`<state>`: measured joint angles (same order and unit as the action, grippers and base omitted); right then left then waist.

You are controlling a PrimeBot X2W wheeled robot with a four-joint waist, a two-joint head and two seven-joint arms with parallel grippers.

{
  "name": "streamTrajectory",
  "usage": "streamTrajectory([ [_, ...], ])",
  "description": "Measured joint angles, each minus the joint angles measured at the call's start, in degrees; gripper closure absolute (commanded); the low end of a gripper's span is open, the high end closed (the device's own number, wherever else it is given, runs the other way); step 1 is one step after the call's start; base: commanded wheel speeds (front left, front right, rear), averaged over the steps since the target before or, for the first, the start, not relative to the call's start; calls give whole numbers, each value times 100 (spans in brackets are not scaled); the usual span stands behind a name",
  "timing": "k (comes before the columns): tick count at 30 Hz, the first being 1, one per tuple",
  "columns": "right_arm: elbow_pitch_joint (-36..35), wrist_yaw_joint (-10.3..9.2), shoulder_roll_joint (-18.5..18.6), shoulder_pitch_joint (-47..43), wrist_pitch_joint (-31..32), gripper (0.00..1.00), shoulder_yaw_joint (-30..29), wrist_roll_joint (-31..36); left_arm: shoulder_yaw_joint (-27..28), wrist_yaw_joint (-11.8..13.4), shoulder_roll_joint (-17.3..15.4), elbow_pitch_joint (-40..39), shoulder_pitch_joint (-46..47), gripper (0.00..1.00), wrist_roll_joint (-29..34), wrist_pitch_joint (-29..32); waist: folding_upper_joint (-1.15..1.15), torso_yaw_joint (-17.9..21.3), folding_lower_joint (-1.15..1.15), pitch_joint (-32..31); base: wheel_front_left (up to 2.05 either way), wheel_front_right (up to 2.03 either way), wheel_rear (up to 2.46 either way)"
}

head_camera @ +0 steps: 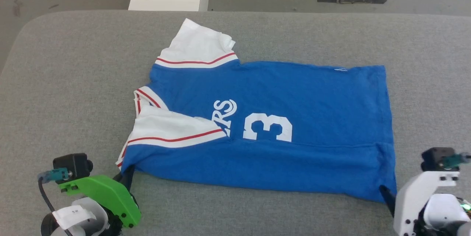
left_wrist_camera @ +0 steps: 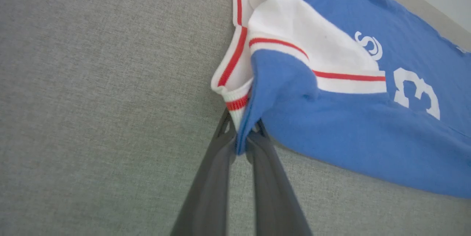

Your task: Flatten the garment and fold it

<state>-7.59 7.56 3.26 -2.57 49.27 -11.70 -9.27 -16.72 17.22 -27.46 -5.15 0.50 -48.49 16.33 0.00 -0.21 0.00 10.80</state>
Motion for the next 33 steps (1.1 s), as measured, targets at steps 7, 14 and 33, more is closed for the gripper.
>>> streamTrajectory([
  [7,672,0,92,387,4,0,234,380,-55,123,-15,-275,-57,100,9,91,0,-32,0,137,0,0,0],
  [14,964,0,286,600,56,100,467,202,-55,162,-15,-272,-75,100,7,123,0,-25,0,167,0,0,0],
  [33,570,3,547,-97,599,14,-66,-324,19,630,-41,-427,-914,59,-389,559,0,-16,0,-134,0,0,0],
])
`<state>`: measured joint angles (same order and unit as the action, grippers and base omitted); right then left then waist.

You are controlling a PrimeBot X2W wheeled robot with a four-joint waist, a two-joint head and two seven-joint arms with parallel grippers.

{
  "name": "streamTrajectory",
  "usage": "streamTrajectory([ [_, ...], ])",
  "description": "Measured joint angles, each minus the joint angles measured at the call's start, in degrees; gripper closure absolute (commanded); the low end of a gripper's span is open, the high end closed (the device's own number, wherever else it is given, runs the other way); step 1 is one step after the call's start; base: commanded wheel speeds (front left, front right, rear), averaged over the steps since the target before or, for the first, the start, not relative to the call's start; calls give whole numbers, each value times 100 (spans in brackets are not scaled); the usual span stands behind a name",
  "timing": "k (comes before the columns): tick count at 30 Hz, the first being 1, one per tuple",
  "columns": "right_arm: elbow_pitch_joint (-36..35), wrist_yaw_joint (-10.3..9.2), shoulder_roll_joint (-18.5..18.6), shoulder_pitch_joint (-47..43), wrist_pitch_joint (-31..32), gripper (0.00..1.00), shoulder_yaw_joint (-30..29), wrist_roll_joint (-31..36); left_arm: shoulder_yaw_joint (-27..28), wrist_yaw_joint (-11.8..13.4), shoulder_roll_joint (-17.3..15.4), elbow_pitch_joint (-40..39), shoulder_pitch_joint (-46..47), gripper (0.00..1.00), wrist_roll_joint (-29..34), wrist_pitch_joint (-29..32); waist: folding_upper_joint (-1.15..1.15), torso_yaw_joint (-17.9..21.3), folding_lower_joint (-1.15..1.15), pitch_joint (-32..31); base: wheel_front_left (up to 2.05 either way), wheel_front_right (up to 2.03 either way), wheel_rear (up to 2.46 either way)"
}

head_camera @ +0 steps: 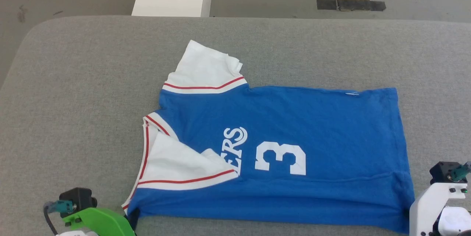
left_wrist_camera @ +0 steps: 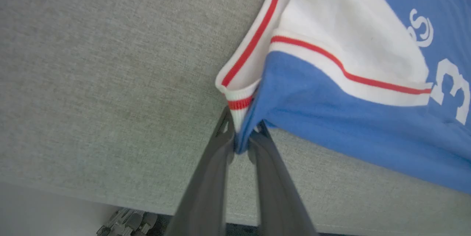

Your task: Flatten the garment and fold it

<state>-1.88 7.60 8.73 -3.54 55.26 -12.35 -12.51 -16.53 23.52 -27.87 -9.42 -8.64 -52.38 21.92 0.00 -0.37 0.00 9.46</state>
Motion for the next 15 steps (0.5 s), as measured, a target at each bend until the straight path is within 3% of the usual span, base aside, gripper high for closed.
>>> streamTrajectory([
  [1,27,0,-11,0,-40,0,0,1,-14,1,8,41,1,0,2,19,0,3,0,-4,0,0,0],
  [8,-124,-1,-85,210,-627,0,-345,-192,220,-25,-174,-53,146,0,171,-282,0,26,0,-76,0,0,0],
  [15,-560,-2,-75,1028,-1140,0,-665,-130,374,-549,-437,-189,1299,0,725,-1010,0,69,0,-98,0,0,0],
])
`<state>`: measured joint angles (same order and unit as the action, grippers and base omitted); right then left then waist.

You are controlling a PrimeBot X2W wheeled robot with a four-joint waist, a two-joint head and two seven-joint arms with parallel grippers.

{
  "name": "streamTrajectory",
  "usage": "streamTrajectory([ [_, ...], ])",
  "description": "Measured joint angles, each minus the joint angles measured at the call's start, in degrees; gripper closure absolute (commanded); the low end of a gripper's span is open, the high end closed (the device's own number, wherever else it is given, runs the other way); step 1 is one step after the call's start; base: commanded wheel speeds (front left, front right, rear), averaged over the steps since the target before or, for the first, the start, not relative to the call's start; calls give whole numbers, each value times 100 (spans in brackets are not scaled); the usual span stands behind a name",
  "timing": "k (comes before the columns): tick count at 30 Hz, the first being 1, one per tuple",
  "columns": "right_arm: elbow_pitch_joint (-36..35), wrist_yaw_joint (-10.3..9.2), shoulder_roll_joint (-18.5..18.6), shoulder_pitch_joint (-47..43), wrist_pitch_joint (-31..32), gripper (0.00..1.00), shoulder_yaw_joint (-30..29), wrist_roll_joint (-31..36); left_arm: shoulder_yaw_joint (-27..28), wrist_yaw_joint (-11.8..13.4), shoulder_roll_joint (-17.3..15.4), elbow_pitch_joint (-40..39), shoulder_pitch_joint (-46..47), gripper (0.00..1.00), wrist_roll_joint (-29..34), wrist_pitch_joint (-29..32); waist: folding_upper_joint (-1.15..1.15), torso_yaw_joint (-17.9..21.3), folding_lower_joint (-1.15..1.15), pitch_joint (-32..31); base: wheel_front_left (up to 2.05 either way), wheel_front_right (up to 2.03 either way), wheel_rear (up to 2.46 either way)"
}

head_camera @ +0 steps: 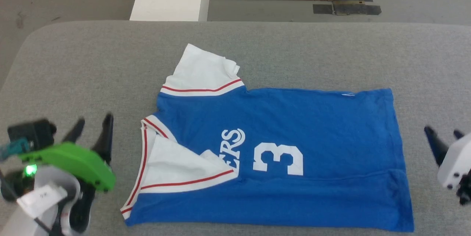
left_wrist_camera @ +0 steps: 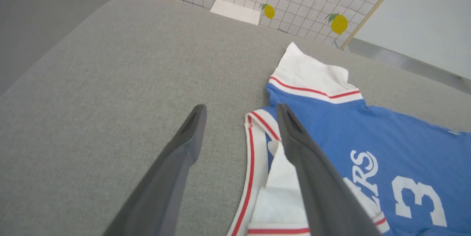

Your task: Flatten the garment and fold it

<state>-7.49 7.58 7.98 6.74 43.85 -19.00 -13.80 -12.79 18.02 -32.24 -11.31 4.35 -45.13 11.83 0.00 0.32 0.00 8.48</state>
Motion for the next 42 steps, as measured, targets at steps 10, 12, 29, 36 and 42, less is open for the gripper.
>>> streamTrajectory([
  [10,253,0,53,1222,-107,0,140,143,-513,-912,241,1439,2403,0,465,-402,0,107,0,460,0,0,0],
  [12,287,0,58,1432,-97,0,200,179,-683,-1091,388,1897,2994,0,482,-250,0,128,0,625,0,0,0],
  [29,285,0,-78,2029,-44,0,579,326,-1873,-1693,977,5004,6076,0,820,2374,0,453,1,1993,0,0,0],
  [36,283,0,-82,2029,-59,0,579,327,-2142,-1739,935,5301,6279,0,884,3207,0,601,1,2286,0,0,0],
  [42,242,0,-14,2027,-49,0,523,326,-1909,-1740,1017,5271,6246,100,508,3293,0,560,0,2297,0,0,0],
])
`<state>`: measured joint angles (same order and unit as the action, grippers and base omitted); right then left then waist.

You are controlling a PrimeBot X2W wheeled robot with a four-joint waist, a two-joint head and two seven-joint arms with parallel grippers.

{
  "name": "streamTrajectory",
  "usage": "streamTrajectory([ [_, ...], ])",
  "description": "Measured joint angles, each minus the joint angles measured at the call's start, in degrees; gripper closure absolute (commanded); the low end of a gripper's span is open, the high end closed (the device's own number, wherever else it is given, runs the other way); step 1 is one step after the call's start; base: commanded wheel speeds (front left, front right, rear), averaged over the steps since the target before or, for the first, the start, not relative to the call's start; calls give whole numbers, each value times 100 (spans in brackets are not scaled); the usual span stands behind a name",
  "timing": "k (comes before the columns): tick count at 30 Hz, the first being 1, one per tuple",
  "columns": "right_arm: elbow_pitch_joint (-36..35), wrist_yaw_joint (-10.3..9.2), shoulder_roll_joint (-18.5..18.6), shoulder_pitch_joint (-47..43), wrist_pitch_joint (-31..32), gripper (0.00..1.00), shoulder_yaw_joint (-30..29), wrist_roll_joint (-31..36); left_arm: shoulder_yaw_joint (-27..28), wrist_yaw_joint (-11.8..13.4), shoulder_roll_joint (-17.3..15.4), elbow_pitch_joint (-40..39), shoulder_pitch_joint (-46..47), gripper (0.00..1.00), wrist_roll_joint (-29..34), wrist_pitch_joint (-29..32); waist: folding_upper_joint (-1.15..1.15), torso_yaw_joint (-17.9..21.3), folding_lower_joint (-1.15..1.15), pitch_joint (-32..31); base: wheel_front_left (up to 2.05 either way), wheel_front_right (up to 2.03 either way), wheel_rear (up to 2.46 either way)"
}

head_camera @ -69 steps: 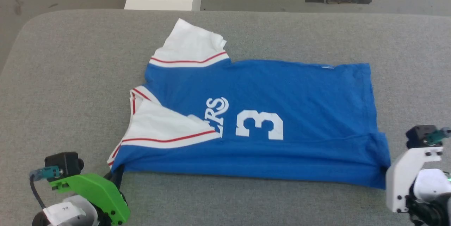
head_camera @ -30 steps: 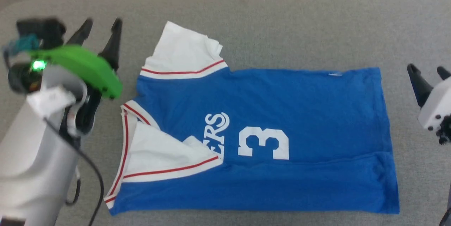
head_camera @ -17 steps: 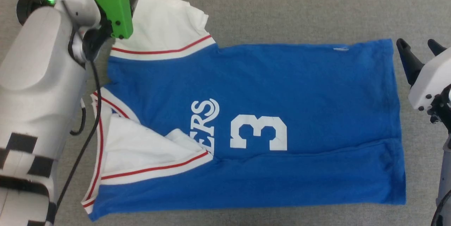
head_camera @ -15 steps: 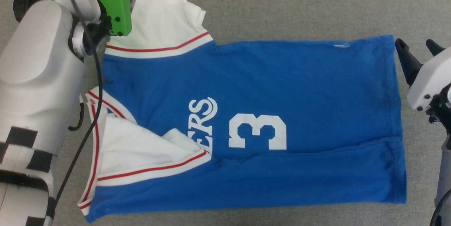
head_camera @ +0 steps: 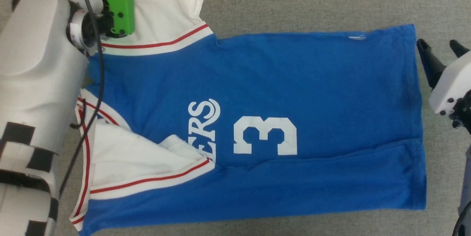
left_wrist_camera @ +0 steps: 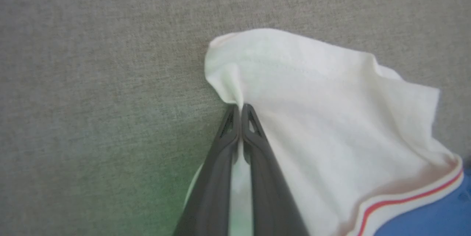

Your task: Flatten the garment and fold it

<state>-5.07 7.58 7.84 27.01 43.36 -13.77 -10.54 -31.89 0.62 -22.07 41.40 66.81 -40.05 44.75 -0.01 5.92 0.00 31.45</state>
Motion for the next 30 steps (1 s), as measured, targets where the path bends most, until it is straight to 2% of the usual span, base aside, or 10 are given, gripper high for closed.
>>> streamTrajectory([
  [3,-10,0,63,0,11,0,-22,0,224,-16,58,-118,-212,100,-178,-513,0,-62,0,-67,0,0,0],
  [10,92,0,334,13,290,0,119,-1,626,-304,-36,-679,-760,100,-355,-1897,0,-197,0,-276,0,0,0],
  [12,191,0,457,57,445,0,210,11,711,-365,-73,-926,-910,100,-450,-2092,0,-241,0,-319,0,0,0],
  [18,594,0,781,448,821,0,564,159,903,-379,-258,-1845,-1477,100,-588,-2342,0,-378,0,-311,0,0,0],
  [25,992,0,980,663,1040,0,921,311,1081,-203,-404,-2891,-2035,100,-771,-2474,0,-519,0,-127,0,0,0],
  [29,1105,-1,1056,755,1238,0,1066,289,1106,-147,-475,-3222,-2245,100,-821,-2474,0,-581,0,-61,0,0,0],
  [30,1118,-1,1074,794,1324,51,1073,274,1106,-120,-491,-3287,-2290,100,-822,-2469,0,-590,0,-55,0,0,0],
])
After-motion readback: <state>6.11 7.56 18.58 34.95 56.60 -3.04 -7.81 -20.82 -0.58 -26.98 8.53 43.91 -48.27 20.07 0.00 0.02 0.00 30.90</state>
